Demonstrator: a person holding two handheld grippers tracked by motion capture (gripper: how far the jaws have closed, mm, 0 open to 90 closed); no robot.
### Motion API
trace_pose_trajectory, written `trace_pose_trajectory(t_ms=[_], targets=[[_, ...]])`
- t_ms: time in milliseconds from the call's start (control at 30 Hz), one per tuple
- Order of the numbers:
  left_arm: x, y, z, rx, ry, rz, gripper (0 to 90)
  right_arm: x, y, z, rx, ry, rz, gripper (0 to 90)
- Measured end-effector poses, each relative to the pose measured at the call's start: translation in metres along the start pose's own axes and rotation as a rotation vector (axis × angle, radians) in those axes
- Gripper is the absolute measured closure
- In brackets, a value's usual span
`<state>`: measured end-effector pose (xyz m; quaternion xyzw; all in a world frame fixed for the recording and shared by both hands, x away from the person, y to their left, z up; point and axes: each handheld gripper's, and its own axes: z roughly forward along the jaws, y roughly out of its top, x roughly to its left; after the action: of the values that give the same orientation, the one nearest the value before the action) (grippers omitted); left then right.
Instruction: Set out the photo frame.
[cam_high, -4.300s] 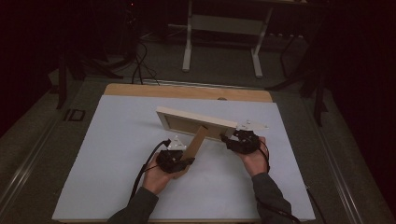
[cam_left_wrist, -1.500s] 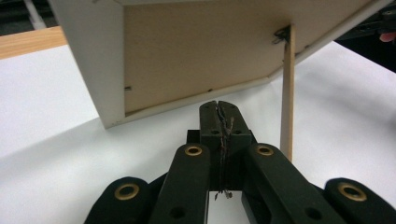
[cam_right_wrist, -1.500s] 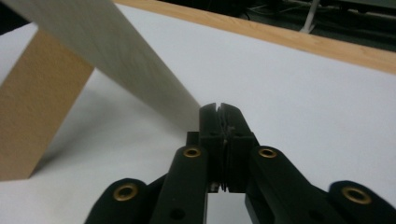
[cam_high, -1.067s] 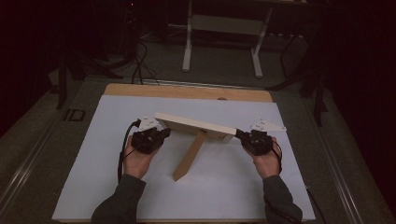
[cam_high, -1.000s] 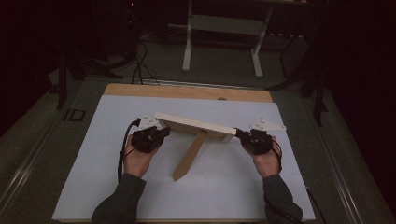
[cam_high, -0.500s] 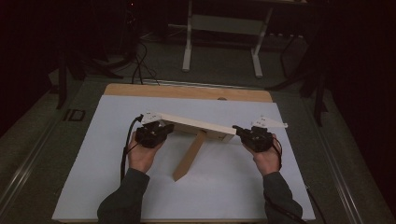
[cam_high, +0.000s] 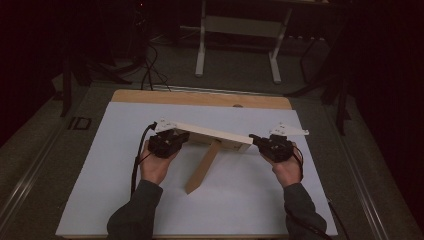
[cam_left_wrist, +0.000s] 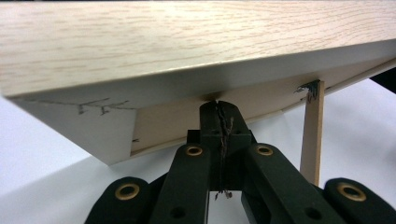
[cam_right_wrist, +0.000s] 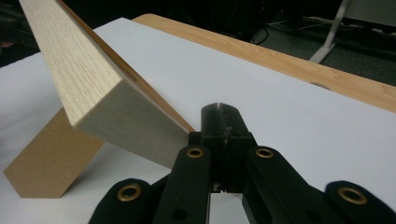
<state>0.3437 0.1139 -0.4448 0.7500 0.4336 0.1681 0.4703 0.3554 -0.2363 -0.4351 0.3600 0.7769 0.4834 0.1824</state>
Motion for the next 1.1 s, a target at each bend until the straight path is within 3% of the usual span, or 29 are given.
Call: trace_pose_trajectory(t_ms=[1100], targets=[[-0.024,0.012,0.014,0.032,-0.029,0.071,90.0,-0.004,0.004,0.001,-0.003,0.039,0.018,90.0]])
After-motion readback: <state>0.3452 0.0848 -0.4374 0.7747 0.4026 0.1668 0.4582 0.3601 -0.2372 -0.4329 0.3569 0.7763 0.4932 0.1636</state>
